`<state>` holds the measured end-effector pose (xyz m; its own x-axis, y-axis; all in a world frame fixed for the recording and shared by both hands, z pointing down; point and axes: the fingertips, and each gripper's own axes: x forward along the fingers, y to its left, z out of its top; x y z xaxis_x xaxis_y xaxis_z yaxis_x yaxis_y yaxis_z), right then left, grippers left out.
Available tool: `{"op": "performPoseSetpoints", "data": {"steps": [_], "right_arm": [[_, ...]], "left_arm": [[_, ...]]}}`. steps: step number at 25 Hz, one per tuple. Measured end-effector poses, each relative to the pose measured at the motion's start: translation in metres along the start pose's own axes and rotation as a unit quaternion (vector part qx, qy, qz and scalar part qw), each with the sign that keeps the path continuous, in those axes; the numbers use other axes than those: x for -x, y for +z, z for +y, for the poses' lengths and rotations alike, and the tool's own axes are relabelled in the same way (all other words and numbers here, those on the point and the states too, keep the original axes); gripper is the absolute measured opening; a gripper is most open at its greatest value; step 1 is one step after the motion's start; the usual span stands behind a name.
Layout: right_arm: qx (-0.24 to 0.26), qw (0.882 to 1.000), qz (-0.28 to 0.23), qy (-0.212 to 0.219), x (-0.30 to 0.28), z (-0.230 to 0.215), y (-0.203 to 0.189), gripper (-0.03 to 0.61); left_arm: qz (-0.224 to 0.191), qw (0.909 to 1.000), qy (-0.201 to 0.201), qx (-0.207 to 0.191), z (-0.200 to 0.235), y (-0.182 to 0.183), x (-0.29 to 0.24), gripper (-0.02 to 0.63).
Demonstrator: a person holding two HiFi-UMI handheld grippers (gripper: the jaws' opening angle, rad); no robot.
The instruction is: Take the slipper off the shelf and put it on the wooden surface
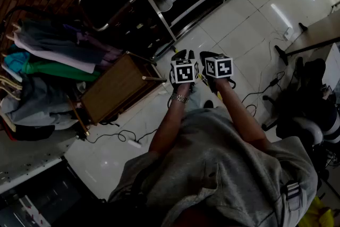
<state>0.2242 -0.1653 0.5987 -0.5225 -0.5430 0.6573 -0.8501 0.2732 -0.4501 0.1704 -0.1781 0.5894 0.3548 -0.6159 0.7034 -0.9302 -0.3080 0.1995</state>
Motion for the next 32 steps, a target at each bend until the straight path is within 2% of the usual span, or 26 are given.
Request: {"op": "performPoseSetpoints", "data": {"steps": [4,7,10,12,15,20,24,26,29,32], "right_arm": [[0.069,0.997,0.016,-0.008,-0.053,0.009,0.058,0.000],[0.080,0.997,0.007,-0.001,-0.092,0.022,0.098,0.005],[0.076,0.997,-0.001,0.015,-0.130,0.026,0.128,0.005],[0.047,0.998,-0.011,0.038,-0.160,0.024,0.144,0.020],[-0.019,0.997,-0.027,0.074,-0.215,0.010,0.169,0.126],[-0.055,0.996,0.019,0.065,-0.315,-0.031,0.175,0.213],[-0.154,0.985,0.035,0.076,-0.370,-0.047,0.166,0.249],[-0.163,0.983,0.036,0.073,-0.391,-0.055,0.168,0.273],[-0.139,0.987,0.048,0.068,-0.419,-0.057,0.163,0.281],[-0.179,0.979,0.055,0.080,-0.439,-0.058,0.159,0.280]], "left_arm": [[-0.023,0.9994,0.017,0.021,0.052,0.057,-0.018,0.084],[-0.033,0.9988,0.016,0.032,0.086,0.091,-0.027,0.084],[-0.030,0.9977,0.021,0.057,0.111,0.099,-0.035,0.084],[-0.020,0.9967,0.029,0.073,0.127,0.092,-0.041,0.084],[-0.005,0.9945,0.047,0.093,0.152,0.082,-0.050,0.084],[0.004,0.9900,0.075,0.119,0.185,0.073,-0.056,0.084],[0.015,0.9841,0.094,0.150,0.205,0.062,-0.061,0.084],[0.016,0.9835,0.098,0.151,0.209,0.061,-0.069,0.084],[0.020,0.9840,0.109,0.140,0.213,0.057,-0.075,0.084],[0.027,0.9830,0.107,0.147,0.213,0.052,-0.083,0.084]]}}
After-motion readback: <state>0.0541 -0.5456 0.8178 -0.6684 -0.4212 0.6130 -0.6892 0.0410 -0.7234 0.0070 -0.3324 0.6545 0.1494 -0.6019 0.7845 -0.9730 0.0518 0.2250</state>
